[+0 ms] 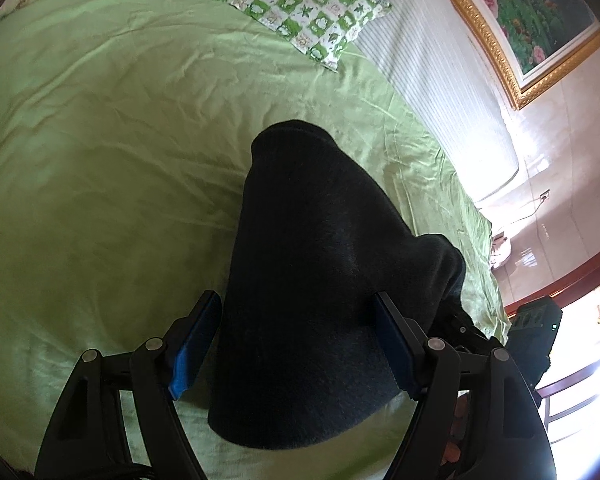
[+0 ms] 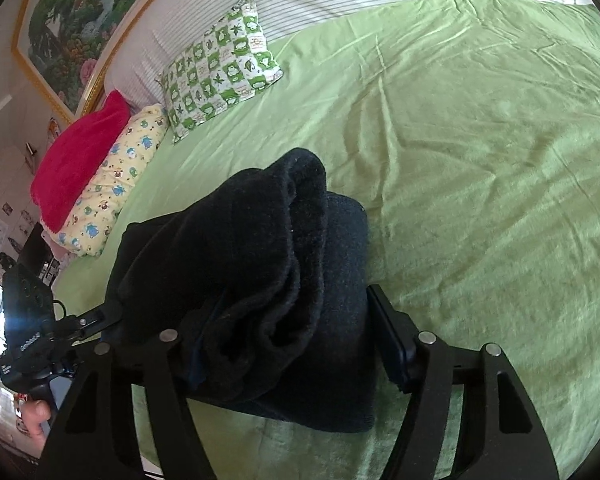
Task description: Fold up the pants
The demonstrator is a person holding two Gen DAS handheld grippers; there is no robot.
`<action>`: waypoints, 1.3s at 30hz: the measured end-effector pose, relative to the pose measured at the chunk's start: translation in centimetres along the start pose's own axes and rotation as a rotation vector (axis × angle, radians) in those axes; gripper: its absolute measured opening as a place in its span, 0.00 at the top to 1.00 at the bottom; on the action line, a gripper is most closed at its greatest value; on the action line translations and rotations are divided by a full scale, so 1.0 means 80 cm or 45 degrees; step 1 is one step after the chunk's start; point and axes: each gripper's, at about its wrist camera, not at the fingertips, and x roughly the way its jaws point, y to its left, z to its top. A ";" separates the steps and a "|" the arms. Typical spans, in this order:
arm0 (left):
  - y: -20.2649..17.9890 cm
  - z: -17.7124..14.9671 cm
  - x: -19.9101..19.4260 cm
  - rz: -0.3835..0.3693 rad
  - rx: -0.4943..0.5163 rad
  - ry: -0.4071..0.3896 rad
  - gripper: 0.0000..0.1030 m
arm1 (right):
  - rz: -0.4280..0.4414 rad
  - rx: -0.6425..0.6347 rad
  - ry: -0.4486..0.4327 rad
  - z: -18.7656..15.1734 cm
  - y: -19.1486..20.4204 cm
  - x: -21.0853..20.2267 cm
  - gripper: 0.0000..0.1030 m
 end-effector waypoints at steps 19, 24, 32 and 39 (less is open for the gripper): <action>-0.005 0.005 0.024 -0.043 0.019 -0.006 0.49 | 0.129 0.026 -0.028 -0.007 -0.017 -0.003 0.41; -0.012 0.004 0.012 -0.049 0.039 -0.018 0.58 | 0.116 0.004 -0.034 -0.006 -0.007 -0.006 0.47; -0.037 0.005 -0.015 -0.060 0.111 -0.064 0.68 | 0.146 0.003 -0.058 0.001 0.011 -0.018 0.53; -0.045 0.010 -0.046 -0.065 0.125 -0.129 0.68 | 0.211 -0.008 -0.072 0.010 0.030 -0.028 0.55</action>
